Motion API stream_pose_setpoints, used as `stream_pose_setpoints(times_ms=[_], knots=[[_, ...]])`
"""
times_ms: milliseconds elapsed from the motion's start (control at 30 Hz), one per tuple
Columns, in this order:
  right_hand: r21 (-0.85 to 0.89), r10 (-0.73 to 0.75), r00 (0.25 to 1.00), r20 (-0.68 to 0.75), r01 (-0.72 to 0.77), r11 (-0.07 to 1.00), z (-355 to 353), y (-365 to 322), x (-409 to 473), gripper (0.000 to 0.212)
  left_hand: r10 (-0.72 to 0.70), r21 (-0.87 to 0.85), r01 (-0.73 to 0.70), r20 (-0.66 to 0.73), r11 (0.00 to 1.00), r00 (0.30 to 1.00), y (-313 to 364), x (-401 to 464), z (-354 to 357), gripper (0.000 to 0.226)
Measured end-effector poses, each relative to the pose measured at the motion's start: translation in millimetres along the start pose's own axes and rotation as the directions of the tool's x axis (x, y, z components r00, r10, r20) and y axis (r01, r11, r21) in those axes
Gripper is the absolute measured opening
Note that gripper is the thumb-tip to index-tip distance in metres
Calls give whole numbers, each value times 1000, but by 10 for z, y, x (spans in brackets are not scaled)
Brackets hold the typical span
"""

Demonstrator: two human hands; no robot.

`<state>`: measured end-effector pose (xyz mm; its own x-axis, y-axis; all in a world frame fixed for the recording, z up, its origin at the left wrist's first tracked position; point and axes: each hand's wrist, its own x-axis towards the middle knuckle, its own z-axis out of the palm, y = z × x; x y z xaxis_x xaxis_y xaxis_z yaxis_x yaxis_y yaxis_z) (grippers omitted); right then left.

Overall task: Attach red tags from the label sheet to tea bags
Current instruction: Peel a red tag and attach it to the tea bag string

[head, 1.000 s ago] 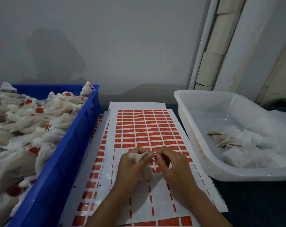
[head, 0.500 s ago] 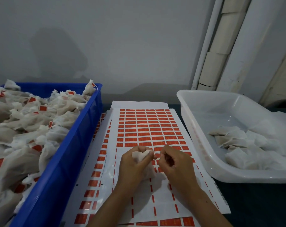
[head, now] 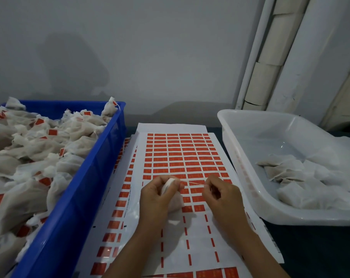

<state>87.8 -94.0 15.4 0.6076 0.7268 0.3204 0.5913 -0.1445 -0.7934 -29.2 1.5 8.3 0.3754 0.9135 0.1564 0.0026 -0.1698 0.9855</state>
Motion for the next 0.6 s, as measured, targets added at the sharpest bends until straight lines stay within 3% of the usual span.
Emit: stream_pose_setpoints(times_ms=[333,500,600], knots=[[5,66,997,45,-66,998,26,16,-5,15,-136,4,137,-79,991,988,-3,66,-56,10],[15,68,990,121,-70,997,-43,68,-35,26,-56,92,52,45,994,997,47,33,-85,9],[-2,38,995,89,-38,999,13,32,-44,34,-47,88,38,102,995,994,58,9,-41,7]])
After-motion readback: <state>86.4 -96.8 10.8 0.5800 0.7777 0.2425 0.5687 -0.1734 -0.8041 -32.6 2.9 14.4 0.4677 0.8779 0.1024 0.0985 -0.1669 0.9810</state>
